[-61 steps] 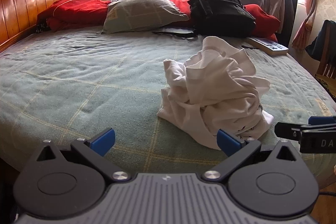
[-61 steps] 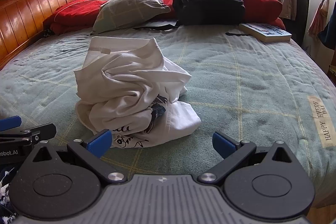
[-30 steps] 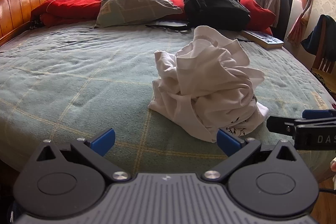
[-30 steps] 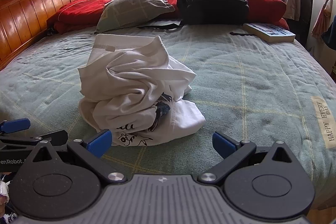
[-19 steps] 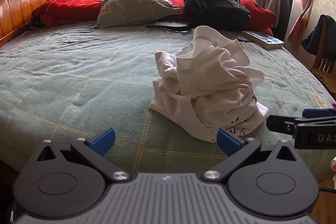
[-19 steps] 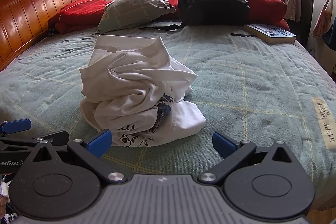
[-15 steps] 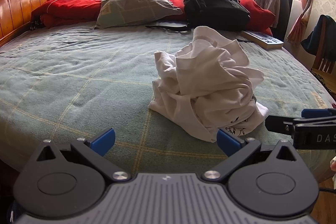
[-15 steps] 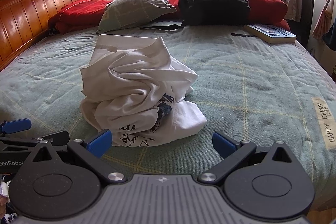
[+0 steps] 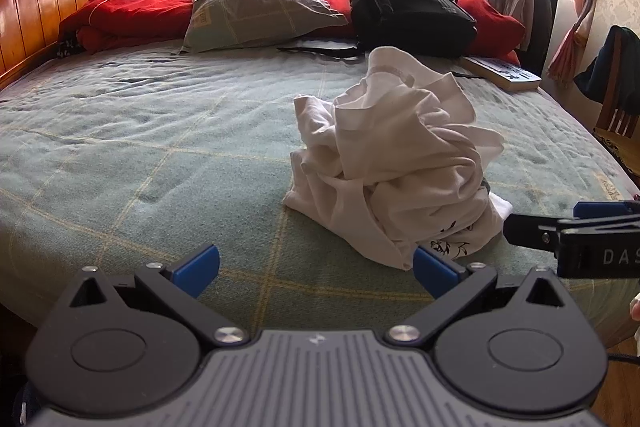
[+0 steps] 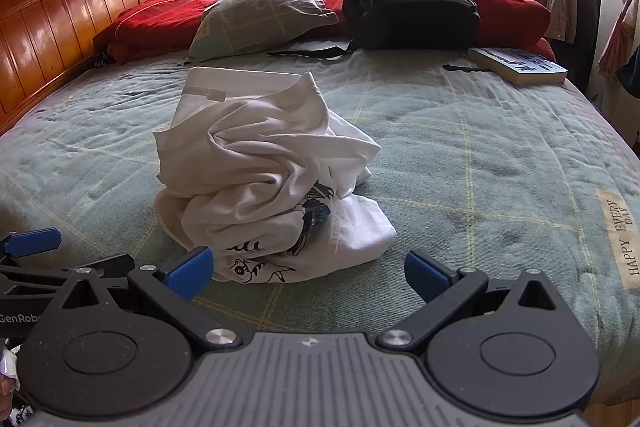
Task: Fold clothes
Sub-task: 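Move both grippers toward the crumpled white T-shirt heap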
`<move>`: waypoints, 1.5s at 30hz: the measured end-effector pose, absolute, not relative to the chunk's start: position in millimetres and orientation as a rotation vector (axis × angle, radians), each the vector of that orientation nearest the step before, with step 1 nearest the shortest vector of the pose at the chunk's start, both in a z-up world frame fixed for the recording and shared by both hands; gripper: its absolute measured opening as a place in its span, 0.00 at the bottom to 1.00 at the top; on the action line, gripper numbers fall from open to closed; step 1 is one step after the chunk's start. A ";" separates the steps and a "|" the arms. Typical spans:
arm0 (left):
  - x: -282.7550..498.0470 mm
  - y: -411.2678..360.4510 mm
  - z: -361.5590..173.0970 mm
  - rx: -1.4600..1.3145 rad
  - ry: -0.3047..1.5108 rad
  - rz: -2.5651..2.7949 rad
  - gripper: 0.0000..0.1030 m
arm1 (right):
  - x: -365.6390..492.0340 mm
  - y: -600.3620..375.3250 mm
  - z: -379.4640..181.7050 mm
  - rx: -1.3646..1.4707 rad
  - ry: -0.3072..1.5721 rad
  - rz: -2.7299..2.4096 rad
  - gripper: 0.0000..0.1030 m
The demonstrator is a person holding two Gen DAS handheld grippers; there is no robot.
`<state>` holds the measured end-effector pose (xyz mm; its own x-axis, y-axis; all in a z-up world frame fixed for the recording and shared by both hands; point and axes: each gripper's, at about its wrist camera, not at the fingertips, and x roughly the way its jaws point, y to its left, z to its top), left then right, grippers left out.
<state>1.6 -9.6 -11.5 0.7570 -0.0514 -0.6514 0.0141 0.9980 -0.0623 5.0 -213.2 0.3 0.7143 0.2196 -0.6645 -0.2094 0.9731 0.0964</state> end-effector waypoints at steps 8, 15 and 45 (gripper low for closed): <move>4.2 -9.2 -14.1 -0.062 0.718 -0.047 0.99 | 8.2 -212.8 -0.8 0.013 0.745 0.237 1.00; 8.9 -5.2 -17.5 -0.095 0.726 -0.065 0.99 | 13.7 -213.0 -3.9 0.014 0.755 0.245 1.00; 52.3 1.3 -21.7 0.036 0.719 -0.165 0.99 | 66.9 -232.0 -18.0 -0.127 0.723 0.502 1.00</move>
